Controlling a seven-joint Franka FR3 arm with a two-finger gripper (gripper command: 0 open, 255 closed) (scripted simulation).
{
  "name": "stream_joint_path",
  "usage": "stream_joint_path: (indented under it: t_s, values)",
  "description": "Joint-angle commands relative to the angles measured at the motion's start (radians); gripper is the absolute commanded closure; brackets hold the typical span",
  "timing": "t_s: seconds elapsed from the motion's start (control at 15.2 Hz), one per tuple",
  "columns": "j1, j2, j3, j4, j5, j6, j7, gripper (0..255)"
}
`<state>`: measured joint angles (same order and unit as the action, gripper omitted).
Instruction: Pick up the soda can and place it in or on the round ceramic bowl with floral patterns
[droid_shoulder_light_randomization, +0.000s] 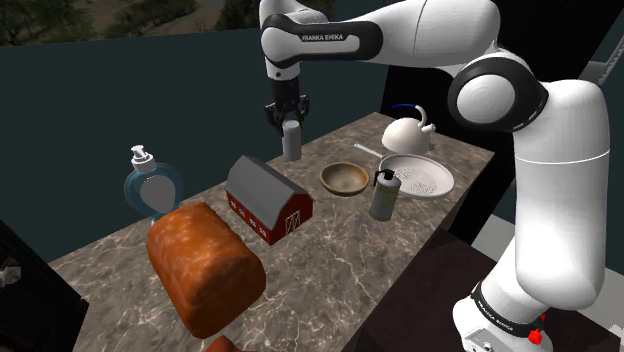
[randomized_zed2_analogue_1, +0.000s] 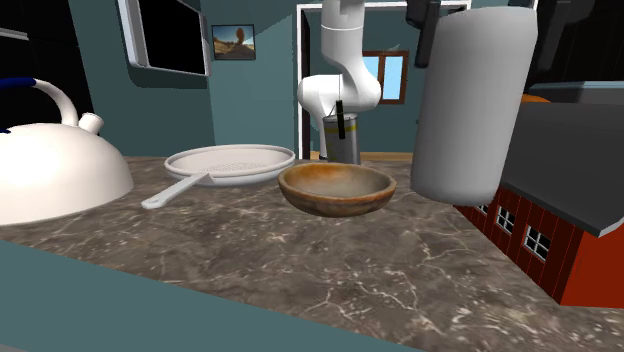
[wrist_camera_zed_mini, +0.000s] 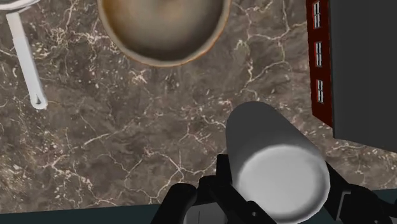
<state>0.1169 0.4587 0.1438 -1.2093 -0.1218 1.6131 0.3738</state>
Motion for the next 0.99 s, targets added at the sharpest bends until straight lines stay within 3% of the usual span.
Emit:
stream_joint_path:
  t_s: [0.0,0.13,0.46,0.92]
  values:
    - [0.002,0.003,0.000,0.033,0.000,-0.030,-0.002,255]
    - [0.004,0.010,0.000,0.067,-0.001,-0.058,-0.003,255]
    - [-0.053,-0.233,-0.007,-0.266,0.031,0.037,-0.049,255]
    - [-0.107,-0.509,-0.043,-0.583,0.062,0.087,-0.136,255]
